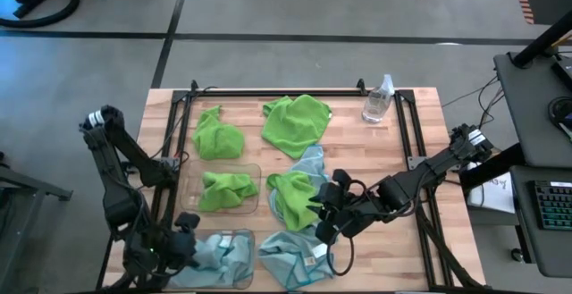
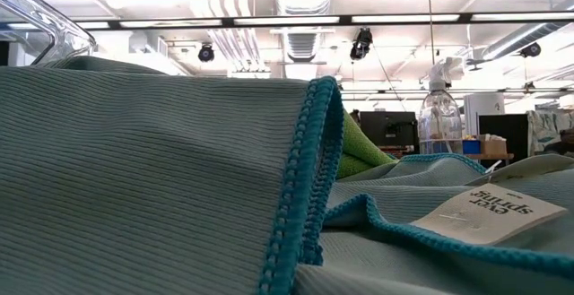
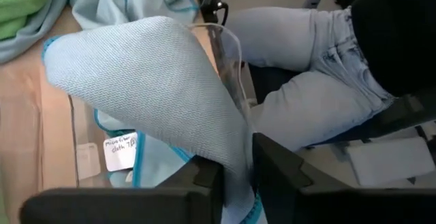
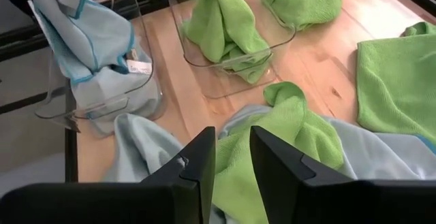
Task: Sort microfiber towel by color & place in baskets
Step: Put the right blue microfiber cloth into the bottom transparent bin
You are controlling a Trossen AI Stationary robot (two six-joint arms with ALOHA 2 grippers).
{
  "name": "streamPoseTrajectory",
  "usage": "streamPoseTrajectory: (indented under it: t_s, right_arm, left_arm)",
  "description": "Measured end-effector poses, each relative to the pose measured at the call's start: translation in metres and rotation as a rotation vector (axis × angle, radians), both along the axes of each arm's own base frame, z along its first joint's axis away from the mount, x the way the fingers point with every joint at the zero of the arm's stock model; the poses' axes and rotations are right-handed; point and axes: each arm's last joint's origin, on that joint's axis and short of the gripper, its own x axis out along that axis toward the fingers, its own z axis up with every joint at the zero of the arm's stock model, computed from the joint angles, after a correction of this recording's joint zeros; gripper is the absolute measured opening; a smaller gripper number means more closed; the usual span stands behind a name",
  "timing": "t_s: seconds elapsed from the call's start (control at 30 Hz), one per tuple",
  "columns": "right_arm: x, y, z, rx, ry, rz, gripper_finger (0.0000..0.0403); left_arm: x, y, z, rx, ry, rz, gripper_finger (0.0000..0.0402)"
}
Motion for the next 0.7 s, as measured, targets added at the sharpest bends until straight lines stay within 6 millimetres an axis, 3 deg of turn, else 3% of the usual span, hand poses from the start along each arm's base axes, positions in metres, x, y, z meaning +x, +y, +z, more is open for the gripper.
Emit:
streamPoseTrajectory:
  t_s: [0.3, 0.57, 0.7]
  right_arm:
    - [-0.003, -0.001, -0.003, -0.021, 0.041, 0.002, 0.0093]
    - [-0.006, -0.002, -0.006, -0.044, 0.081, 0.004, 0.0093]
    - [-0.006, -0.002, -0.006, -0.044, 0.082, 0.004, 0.0091]
  left_arm:
    - [0.007, -0.006, -0.015, 0.032, 0.063, 0.071, 0.0087]
    - [0.005, -0.017, -0.034, -0.094, 0.4, 0.195, 0.0089]
    - [0.004, -0.013, -0.042, -0.012, 0.45, 0.221, 0.0089]
